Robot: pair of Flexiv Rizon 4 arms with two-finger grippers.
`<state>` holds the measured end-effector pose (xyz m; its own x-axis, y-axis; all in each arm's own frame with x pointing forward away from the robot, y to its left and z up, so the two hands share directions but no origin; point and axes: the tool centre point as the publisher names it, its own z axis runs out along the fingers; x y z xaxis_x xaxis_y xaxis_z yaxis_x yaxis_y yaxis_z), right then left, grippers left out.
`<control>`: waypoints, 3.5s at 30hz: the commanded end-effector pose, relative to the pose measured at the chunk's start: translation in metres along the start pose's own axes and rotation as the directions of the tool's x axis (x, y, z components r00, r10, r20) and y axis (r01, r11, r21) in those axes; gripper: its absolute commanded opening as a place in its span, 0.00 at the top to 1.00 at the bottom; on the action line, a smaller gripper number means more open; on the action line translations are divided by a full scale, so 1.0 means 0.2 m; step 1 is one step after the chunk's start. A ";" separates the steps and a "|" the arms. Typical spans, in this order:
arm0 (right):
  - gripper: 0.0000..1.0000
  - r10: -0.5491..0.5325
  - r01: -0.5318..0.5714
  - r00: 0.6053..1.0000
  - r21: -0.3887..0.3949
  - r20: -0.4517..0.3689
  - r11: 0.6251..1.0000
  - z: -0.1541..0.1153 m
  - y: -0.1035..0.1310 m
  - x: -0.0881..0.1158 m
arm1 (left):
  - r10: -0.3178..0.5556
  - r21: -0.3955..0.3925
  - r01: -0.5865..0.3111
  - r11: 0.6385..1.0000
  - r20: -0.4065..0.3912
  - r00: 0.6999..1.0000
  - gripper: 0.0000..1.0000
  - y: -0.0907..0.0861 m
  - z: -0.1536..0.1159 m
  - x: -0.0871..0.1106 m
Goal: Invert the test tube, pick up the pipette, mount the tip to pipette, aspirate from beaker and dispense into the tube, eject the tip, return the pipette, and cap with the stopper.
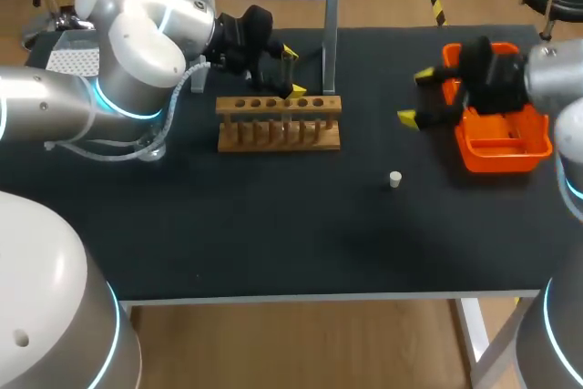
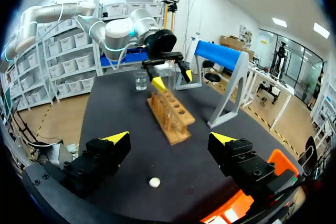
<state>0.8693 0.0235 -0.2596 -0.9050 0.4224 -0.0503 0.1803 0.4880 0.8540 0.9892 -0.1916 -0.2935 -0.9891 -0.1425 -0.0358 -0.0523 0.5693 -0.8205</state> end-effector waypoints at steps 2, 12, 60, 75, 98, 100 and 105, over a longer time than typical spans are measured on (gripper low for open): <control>0.00 -0.002 0.002 1.000 -0.012 0.030 1.000 -0.16 -0.01 0.12 | -0.001 -0.004 0.001 1.000 -0.001 1.000 0.00 0.00 0.00 0.00; 0.00 -0.002 0.002 1.000 -0.012 0.030 1.000 -0.16 -0.01 0.12 | -0.001 -0.004 0.001 1.000 -0.001 1.000 0.00 0.00 0.00 0.00; 0.00 0.112 -0.122 0.989 0.100 0.099 0.987 0.11 -0.37 0.24 | -0.001 -0.004 0.001 1.000 -0.001 1.000 0.00 0.00 0.00 0.00; 0.30 0.124 -0.142 0.985 0.147 0.123 0.979 0.12 -0.49 0.26 | -0.001 -0.004 0.001 1.000 -0.001 1.000 0.00 0.00 0.00 0.00; 0.44 0.138 -0.161 0.983 0.199 0.125 0.967 0.20 -0.57 0.26 | -0.001 -0.004 0.001 1.000 -0.001 1.000 0.00 0.00 0.00 0.00; 0.44 0.139 -0.162 0.982 0.202 0.125 0.966 0.21 -0.58 0.26 | -0.001 -0.004 0.001 1.000 -0.001 1.000 0.00 0.00 0.00 0.00; 0.40 0.139 -0.164 0.982 0.212 0.127 0.963 0.23 -0.60 0.25 | -0.001 -0.004 0.001 1.000 -0.001 1.000 0.00 0.00 0.00 0.00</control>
<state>0.8173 0.0175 -0.3845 -0.8169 0.5768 0.0065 0.3986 0.5563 0.7292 0.9892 -0.1917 -0.2935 -0.9891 -0.1426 -0.0360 -0.0522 0.5693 -0.8205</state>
